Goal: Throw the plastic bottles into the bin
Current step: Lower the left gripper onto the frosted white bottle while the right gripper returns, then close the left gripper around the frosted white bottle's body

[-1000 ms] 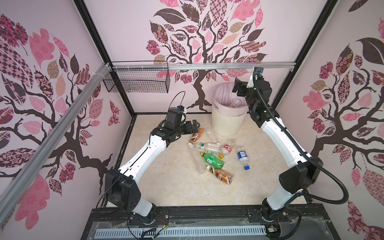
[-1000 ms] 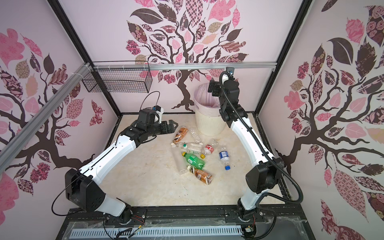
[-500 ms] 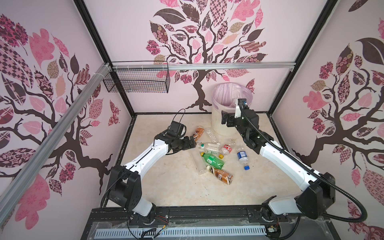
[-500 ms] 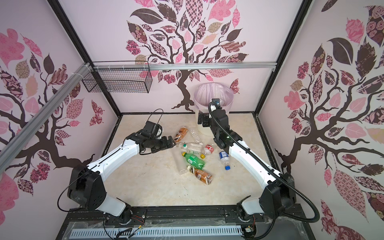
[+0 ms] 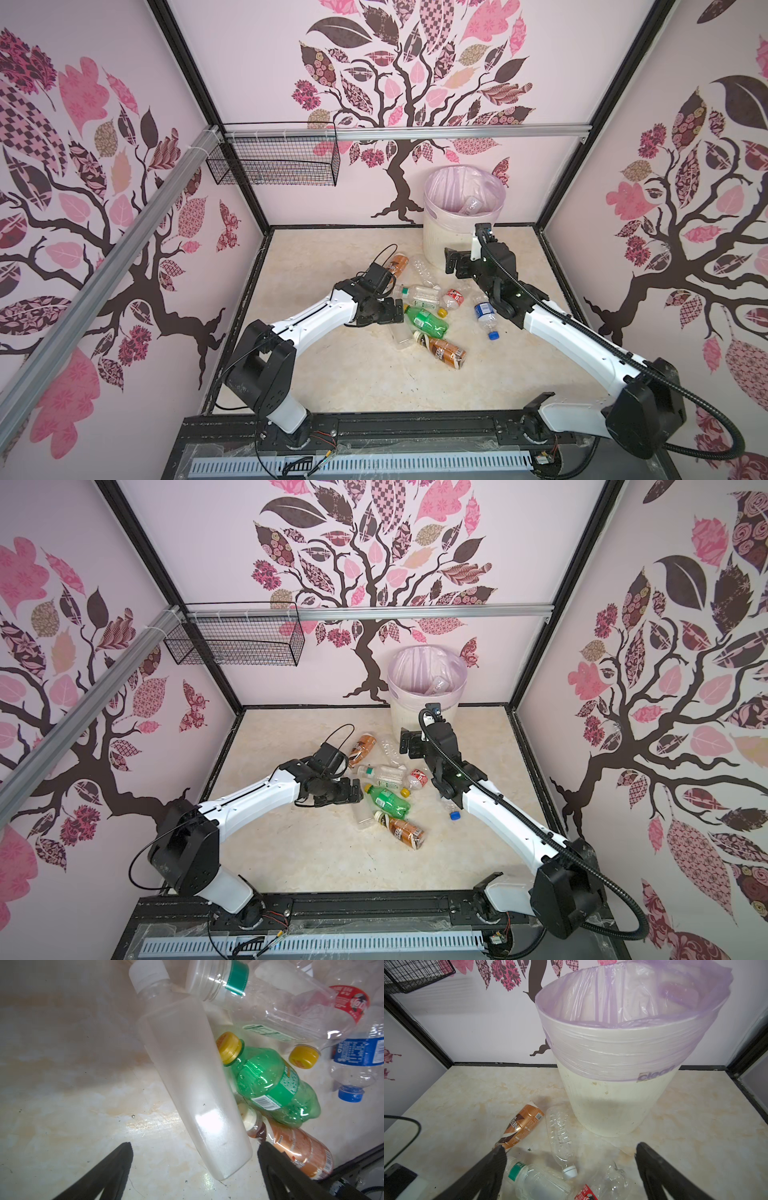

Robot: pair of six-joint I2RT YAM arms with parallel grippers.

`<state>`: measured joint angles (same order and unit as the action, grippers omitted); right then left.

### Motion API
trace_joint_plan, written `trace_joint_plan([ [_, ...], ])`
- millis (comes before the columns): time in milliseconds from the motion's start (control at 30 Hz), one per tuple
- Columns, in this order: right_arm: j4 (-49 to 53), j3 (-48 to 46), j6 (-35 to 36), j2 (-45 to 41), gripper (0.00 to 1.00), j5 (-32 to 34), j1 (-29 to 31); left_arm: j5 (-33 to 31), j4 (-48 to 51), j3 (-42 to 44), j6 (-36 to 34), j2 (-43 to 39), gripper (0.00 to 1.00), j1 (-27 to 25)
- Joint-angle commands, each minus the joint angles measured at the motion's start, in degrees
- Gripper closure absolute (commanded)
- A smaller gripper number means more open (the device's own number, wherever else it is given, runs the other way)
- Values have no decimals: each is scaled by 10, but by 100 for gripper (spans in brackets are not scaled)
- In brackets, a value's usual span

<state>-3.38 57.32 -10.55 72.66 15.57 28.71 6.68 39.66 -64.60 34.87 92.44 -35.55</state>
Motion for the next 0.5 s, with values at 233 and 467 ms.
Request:
trace_joint_plan([
  [233,-18,-3,-3,-28,1,-10,2,-58,12,3,-22,58,2,-4],
  [467,-19,-5,-5,-29,1,-19,2,-128,55,-3,-22,55,2,2],
])
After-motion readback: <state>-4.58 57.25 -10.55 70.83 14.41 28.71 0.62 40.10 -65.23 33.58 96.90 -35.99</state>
